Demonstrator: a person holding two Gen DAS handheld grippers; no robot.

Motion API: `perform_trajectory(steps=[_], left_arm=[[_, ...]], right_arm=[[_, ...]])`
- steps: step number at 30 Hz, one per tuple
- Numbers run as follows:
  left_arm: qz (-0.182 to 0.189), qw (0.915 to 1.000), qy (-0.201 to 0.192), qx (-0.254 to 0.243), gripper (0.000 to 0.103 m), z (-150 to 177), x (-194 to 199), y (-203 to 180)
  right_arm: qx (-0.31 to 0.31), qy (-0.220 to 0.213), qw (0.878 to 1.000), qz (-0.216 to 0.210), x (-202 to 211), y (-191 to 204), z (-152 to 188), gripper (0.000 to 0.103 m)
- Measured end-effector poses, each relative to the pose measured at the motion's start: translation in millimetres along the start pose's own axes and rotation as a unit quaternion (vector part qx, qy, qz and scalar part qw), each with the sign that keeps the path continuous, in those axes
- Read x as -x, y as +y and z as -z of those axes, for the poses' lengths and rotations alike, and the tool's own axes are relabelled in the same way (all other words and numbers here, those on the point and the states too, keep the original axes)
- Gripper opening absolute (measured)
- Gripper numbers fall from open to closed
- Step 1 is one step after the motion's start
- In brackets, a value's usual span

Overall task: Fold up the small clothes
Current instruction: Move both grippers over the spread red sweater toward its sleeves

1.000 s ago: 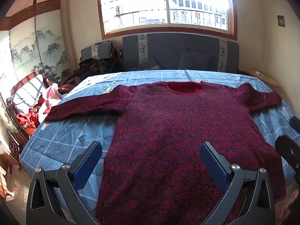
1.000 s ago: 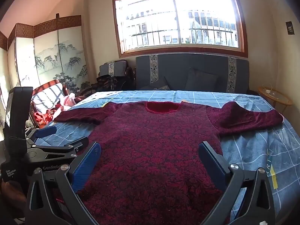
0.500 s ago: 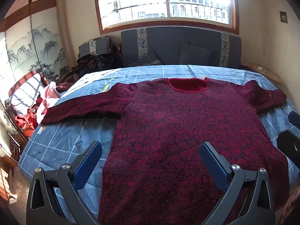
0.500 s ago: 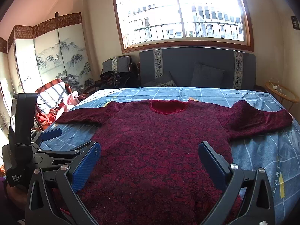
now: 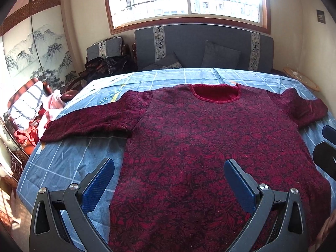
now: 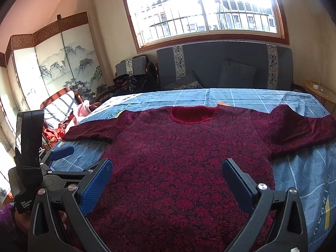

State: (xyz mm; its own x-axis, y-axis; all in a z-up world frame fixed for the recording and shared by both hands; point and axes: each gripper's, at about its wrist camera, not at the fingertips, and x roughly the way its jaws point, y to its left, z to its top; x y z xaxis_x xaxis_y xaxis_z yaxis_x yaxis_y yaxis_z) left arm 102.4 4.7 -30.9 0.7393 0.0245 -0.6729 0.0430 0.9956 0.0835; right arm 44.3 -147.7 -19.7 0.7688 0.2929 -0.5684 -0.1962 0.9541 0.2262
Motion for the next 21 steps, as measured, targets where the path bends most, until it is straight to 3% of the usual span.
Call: perform_trajectory(steps=[21], left_arm=[[-0.015, 0.9989, 0.044, -0.007, 0.103, 7, -66, -8]], right_arm=[[-0.058, 0.024, 0.998, 0.003, -18, -53, 6, 0.103]])
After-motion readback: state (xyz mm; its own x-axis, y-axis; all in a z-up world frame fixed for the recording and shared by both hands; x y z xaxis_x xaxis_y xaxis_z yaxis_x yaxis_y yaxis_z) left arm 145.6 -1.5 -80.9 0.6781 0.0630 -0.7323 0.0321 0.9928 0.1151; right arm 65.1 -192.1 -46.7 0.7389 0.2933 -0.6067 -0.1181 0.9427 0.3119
